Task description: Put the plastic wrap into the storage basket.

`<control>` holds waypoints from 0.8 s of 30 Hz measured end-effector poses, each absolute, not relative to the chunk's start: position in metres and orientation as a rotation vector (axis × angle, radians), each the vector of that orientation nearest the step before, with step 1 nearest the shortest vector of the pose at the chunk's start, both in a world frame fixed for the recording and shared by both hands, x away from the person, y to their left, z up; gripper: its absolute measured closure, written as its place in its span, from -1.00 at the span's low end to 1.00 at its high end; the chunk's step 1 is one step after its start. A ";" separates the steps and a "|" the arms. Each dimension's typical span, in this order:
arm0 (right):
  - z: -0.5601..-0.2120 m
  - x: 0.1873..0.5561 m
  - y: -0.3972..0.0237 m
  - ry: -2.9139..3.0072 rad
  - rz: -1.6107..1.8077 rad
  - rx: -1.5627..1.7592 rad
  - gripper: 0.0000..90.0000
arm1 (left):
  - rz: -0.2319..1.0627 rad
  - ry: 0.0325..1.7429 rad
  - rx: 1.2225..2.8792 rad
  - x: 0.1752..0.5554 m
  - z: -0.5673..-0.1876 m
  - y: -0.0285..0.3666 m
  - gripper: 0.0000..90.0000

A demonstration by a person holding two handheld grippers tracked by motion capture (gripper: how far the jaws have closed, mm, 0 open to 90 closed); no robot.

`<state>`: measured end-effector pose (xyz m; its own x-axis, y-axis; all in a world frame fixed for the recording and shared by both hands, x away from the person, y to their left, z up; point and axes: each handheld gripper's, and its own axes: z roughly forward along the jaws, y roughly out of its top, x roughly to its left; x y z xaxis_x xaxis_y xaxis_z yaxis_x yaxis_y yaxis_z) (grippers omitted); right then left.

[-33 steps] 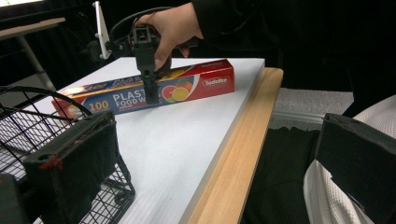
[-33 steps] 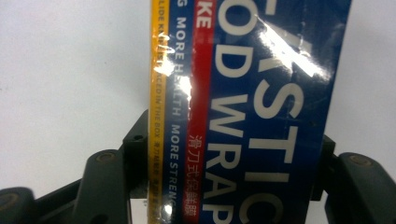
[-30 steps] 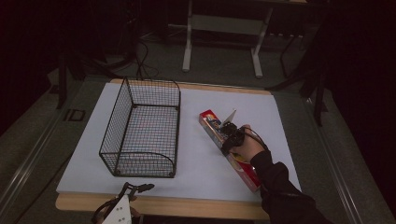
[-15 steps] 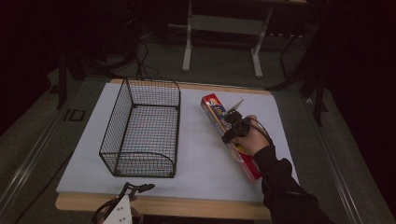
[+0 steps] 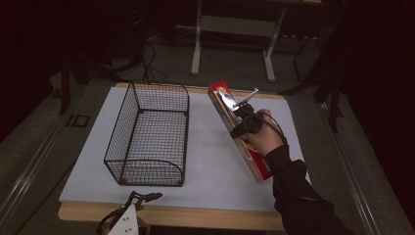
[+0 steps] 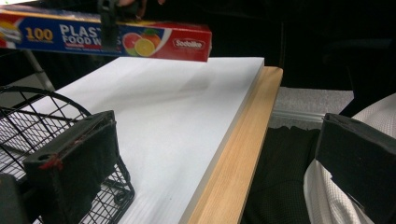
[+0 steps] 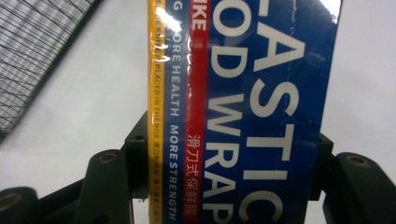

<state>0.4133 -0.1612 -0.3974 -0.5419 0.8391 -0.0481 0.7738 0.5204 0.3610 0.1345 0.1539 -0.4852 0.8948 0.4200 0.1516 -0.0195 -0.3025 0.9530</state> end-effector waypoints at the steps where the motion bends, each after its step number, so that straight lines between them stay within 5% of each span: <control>1: -0.394 0.413 -0.159 2.540 0.451 1.368 -0.11 | 0.445 0.300 1.835 0.135 -0.485 0.154 -1.00; 24: -0.348 0.414 -0.091 2.536 0.593 1.245 -0.11 | 0.445 0.299 1.827 0.134 -0.484 0.154 -1.00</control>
